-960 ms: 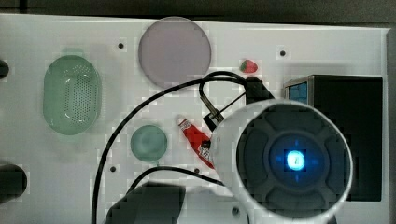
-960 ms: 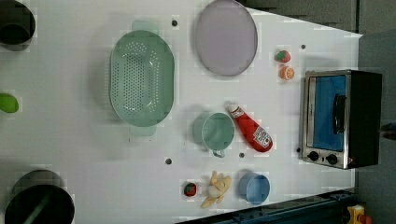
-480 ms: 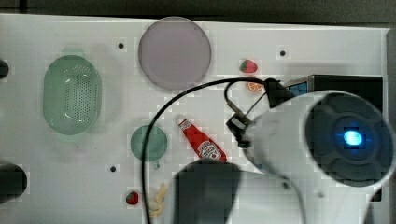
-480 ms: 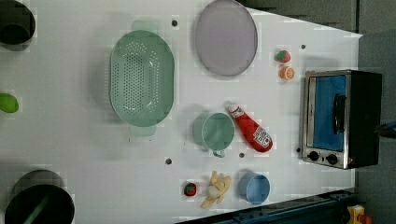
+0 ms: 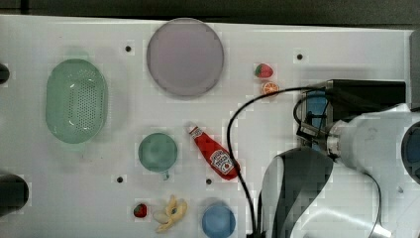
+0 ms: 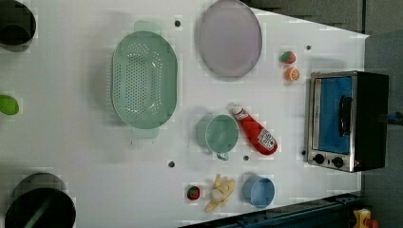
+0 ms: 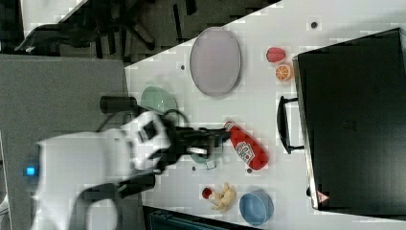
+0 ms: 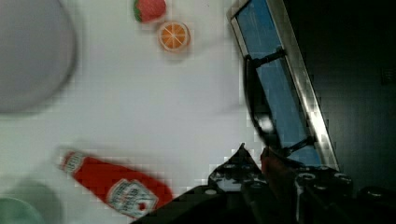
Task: Flap open oven.
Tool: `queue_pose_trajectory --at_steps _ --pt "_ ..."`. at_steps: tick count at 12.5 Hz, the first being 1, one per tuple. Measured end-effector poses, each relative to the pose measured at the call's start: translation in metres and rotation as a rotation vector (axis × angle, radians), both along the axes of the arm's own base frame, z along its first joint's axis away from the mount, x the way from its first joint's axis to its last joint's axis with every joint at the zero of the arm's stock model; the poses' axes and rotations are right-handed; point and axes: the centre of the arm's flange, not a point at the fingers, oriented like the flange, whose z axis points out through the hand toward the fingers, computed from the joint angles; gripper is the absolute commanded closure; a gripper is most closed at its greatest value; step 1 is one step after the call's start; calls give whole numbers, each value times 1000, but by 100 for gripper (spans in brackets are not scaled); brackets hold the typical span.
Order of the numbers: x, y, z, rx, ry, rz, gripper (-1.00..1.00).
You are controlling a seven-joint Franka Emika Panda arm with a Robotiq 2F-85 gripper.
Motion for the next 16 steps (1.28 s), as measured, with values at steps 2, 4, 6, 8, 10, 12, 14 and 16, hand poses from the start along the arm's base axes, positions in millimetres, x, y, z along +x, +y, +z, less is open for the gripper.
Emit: queue_pose_trajectory --at_steps 2,4,6,8,10,12,14,16 --pt "-8 -20 -39 -9 -3 68 65" --pt "-12 -38 -75 -38 -30 141 65" --pt "-9 -51 -102 -65 -35 187 65" --pt "-8 -57 -121 -76 -25 219 65" --pt "-9 -59 -136 -70 -6 217 65" --pt "-10 -59 -151 -66 26 227 65" --pt "-11 -60 -166 -70 37 231 65" --pt "-9 -60 -177 -69 53 239 65"
